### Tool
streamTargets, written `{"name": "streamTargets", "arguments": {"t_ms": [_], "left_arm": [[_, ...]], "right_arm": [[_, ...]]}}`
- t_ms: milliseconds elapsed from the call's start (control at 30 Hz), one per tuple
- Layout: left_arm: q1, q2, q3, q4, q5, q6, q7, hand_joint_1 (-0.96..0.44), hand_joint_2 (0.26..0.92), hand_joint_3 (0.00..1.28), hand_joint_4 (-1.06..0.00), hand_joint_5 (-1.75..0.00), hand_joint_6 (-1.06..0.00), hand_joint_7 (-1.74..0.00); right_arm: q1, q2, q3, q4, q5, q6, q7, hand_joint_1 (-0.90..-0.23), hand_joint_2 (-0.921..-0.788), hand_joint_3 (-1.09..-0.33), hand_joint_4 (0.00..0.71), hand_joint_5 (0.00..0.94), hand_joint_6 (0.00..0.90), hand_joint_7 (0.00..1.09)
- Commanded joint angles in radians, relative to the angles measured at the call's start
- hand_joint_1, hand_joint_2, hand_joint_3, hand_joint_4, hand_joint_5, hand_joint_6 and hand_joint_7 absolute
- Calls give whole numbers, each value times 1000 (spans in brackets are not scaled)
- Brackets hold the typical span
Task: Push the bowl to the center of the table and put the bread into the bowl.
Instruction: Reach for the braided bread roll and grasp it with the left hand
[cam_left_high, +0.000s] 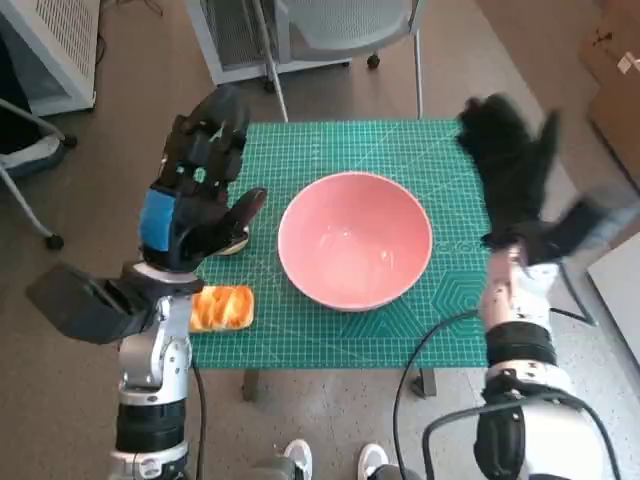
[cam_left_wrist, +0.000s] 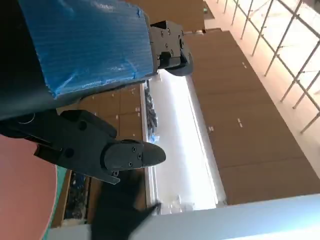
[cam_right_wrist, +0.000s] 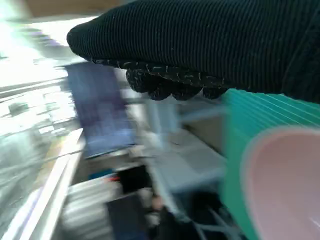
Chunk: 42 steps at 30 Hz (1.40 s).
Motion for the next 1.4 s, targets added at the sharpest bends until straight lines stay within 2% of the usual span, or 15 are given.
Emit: {"name": "streamTargets", "arguments": {"t_ms": [33, 267, 467, 533, 567, 633, 700, 767, 800, 900, 1000, 1200, 1400], "left_arm": [[9, 31, 13, -32, 4, -23, -11, -253, 814, 386, -90, -9, 1, -609], [17, 98, 20, -43, 52, -64, -32, -280, 813, 371, -93, -9, 1, -569], [49, 219, 21, -111, 172, -52, -33, -287, 809, 351, -100, -12, 1, -517], [92, 311, 17, -224, 316, 31, -24, -283, 799, 339, -107, -15, 1, -519], [109, 344, 16, -273, 370, 70, -21, -277, 789, 280, -124, -18, -9, -531], [137, 391, 12, -369, 470, 164, -25, -272, 797, 197, -141, -15, -18, -541], [161, 432, 1, -473, 569, 283, -43, -257, 785, 100, -169, -12, -99, -465], [176, 474, -20, -560, 659, 408, -83, -216, 762, 52, -190, -8, -191, -350], [177, 483, -26, -582, 681, 442, -94, -198, 750, 34, -199, -5, -248, -268], [178, 510, -53, -627, 735, 529, -139, -151, 719, 19, -212, -3, -328, -163], [186, 518, -70, -637, 749, 555, -161, -132, 711, 14, -211, -1, -351, -123], [207, 534, -92, -625, 749, 536, -181, -113, 704, 7, -209, 0, -373, -81], [243, 549, -109, -588, 748, 471, -189, -120, 701, 3, -211, -1, -386, -64]], "right_arm": [[84, 10, 24, -152, 15, -43, 30, -519, -921, -718, 269, 9, 338, 7], [166, 21, 58, -384, 51, -46, 49, -559, -921, -630, 306, 20, 392, 34], [218, 21, 86, -502, 78, -26, 60, -577, -921, -579, 343, 27, 408, 39], [230, 18, 94, -528, 82, -16, 60, -575, -921, -573, 349, 26, 413, 40], [234, 16, 97, -537, 83, -12, 58, -570, -921, -571, 352, 26, 419, 42], [239, 15, 102, -550, 81, -4, 52, -566, -921, -568, 355, 25, 424, 44], [243, 14, 105, -561, 76, 1, 44, -563, -921, -566, 358, 23, 428, 44], [245, 14, 108, -567, 69, 3, 37, -562, -921, -566, 358, 22, 430, 44], [245, 14, 109, -568, 68, 3, 35, -562, -921, -565, 359, 21, 430, 43], [241, 15, 112, -565, 64, 4, 30, -562, -921, -564, 359, 19, 431, 42], [238, 18, 117, -561, 65, 10, 26, -561, -921, -564, 360, 17, 432, 41], [231, 27, 131, -559, 65, 22, 13, -561, -921, -562, 363, 14, 433, 38], [228, 33, 144, -558, 62, 29, 10, -563, -921, -562, 364, 11, 434, 36]]}}
